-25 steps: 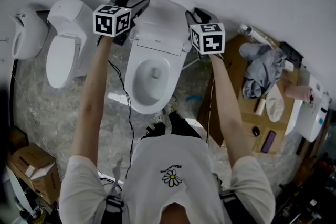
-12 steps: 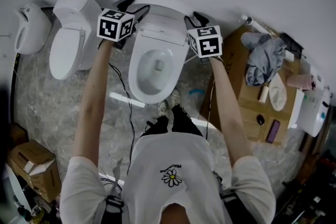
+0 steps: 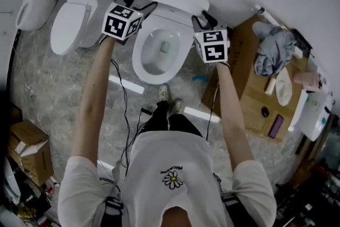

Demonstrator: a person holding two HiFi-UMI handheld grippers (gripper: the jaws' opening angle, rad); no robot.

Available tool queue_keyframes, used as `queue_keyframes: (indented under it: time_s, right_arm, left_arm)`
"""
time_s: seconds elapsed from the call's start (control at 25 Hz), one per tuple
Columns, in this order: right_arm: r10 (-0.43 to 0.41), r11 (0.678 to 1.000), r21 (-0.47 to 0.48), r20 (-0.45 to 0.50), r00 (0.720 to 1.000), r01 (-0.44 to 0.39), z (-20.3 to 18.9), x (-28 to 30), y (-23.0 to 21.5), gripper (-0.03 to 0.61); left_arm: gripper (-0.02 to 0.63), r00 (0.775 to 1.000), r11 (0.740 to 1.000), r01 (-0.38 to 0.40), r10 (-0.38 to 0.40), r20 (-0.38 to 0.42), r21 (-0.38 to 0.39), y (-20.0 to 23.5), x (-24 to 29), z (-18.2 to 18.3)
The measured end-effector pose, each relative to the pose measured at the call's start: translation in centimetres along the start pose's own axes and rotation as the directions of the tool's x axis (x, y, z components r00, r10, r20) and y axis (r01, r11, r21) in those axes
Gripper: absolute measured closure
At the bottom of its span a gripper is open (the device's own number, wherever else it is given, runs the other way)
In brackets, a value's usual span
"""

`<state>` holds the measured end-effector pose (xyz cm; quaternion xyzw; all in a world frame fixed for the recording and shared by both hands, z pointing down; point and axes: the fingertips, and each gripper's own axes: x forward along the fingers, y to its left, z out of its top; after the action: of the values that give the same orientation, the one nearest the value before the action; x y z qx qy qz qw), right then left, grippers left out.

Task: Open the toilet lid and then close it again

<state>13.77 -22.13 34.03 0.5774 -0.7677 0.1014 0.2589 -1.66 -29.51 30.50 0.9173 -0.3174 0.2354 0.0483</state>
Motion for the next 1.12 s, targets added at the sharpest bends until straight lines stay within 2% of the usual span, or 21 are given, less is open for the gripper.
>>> queue_keyframes:
  time_s: [0.24,0.48,0.76,1.12]
  right_arm:
    - [0.063,0.998,-0.024,-0.017,0.998,-0.063,-2.6,-1.8,4.4,0.403]
    - [0.091,0.995,-0.040,-0.040,0.995,-0.092,-5.5,-3.3,7.9,0.396]
    - [0.122,0.988,-0.087,-0.084,0.989,-0.129,-8.7,-4.2,11.1,0.390]
    - [0.145,0.980,-0.117,-0.142,0.979,-0.162,-12.5,-4.8,13.9,0.387]
  left_arm:
    - [0.318,0.997,0.998,-0.060,0.061,-0.041,0.022,-1.8,-3.0,-4.2]
    - [0.318,0.992,0.995,-0.087,0.091,-0.091,0.053,-3.7,-5.3,-8.3]
    - [0.316,0.984,0.992,-0.065,0.082,-0.155,0.112,-5.3,-7.1,-12.5]
    - [0.315,0.980,0.987,-0.063,0.089,-0.178,0.149,-7.0,-8.1,-17.2]
